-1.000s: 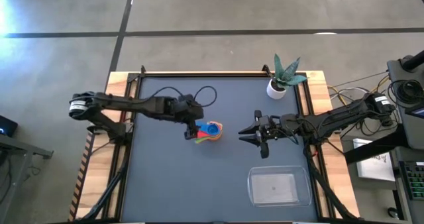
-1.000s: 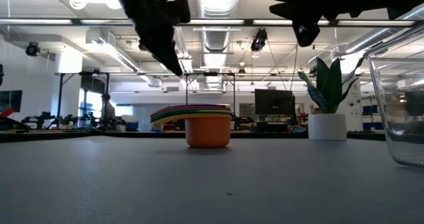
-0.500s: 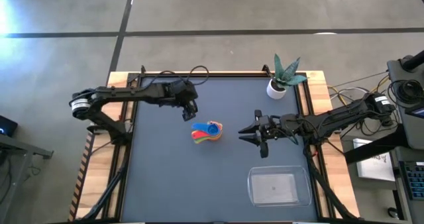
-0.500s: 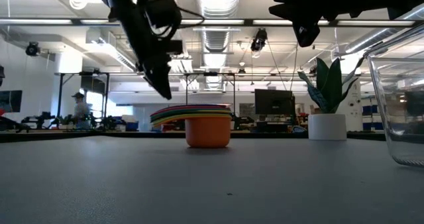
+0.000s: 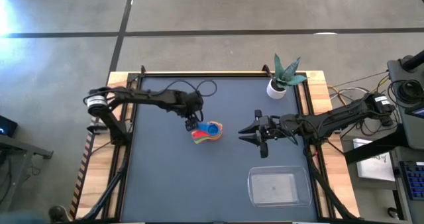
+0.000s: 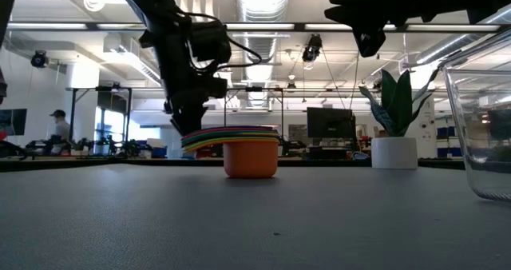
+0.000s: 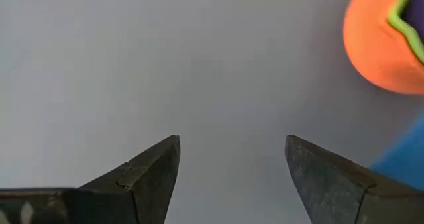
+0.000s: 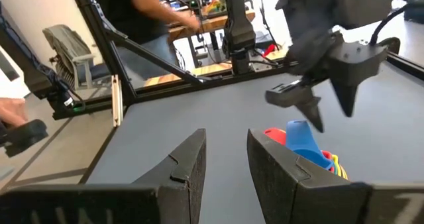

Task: Nest measuring cups in basket
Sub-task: Put the stacked measuring cups into the bin

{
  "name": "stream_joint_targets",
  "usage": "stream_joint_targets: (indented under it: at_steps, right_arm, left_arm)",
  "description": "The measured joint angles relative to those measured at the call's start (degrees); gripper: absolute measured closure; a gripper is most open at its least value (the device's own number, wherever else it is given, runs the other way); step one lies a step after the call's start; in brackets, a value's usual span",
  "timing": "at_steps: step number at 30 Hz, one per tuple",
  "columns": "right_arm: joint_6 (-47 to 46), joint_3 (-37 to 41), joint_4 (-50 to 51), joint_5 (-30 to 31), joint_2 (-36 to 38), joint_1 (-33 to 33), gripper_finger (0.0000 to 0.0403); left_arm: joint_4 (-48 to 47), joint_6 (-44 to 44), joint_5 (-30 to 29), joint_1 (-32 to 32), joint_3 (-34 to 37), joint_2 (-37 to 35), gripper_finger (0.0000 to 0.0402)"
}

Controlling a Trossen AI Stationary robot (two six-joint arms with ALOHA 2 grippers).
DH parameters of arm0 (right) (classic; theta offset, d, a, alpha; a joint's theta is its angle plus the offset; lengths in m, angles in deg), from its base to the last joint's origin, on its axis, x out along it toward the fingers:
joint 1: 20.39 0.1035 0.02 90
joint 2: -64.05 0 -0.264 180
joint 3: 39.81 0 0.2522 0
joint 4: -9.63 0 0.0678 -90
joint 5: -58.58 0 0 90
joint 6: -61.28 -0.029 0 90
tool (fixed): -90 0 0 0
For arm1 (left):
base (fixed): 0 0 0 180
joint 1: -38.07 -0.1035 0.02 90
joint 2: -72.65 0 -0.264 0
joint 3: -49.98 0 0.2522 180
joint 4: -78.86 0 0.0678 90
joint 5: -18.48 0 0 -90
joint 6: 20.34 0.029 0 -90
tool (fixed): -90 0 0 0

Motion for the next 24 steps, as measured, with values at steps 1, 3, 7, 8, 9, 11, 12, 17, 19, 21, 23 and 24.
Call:
stream_joint_targets:
  at_steps: [1, 3, 7, 8, 9, 11, 12, 17, 19, 21, 23, 24]
  right_arm:
    - [0.0, 0.0, 0.0, 0.0, 0.0, 0.0, 0.0303]
    - [0.0, 0.0, 0.1, 0.0, 0.0, 0.0, 0.0303]
    - [-0.1, 0.0, 0.4, 0.0, 0.0, 0.0, 0.0303]
    - [-0.1, 0.0, 0.4, 0.0, 0.0, 0.0, 0.0303]
    - [-0.1, 0.0, 0.4, 0.0, 0.0, 0.0, 0.0303]
    - [-0.2, 0.0, 0.4, 0.0, 0.0, 0.0, 0.0303]
    - [-0.2, 0.0, 0.4, 0.0, 0.0, 0.0, 0.0303]
    - [-0.1, 0.0, 0.3, 0.2, 0.0, 0.0, 0.0303]
    - [0.0, 0.0, 0.4, 0.7, 0.0, 0.0, 0.0303]
    - [0.0, 0.0, 0.4, 1.5, 0.0, 0.0, 0.0303]
    - [0.0, 0.0, 0.4, 1.6, 0.0, 0.0, 0.0303]
    - [0.3, 0.0, 0.3, 1.6, 0.0, 0.0, 0.0303]
  left_arm:
    - [-0.6, -1.1, 0.0, 0.7, 0.0, 0.0, 0.0146]
    - [-0.8, -3.6, 0.0, 2.4, 0.1, 0.0, 0.0146]
    - [-1.0, -8.0, 0.0, 6.4, -0.1, -0.1, 0.0146]
    - [-0.9, -8.8, 0.0, 7.3, -0.2, -0.1, 0.0146]
    - [-0.8, -9.5, 0.0, 8.2, -0.3, 0.0, 0.0146]
    - [-0.3, -11.0, 0.0, 9.8, -0.3, 0.3, 0.0146]
    - [0.0, -11.8, 0.0, 10.5, -0.3, 0.5, 0.0146]
    - [3.1, -15.6, 2.1, 13.4, -0.3, 1.4, 0.0146]
    - [5.3, -16.8, 3.9, 14.2, -0.3, 1.8, 0.0146]
    - [8.0, -17.9, 5.4, 14.8, -0.3, 2.0, 0.0146]
    - [11.0, -19.2, 6.5, 15.2, -0.3, 2.4, 0.0146]
    - [12.3, -19.6, 7.3, 15.4, -0.3, 2.6, 0.0146]
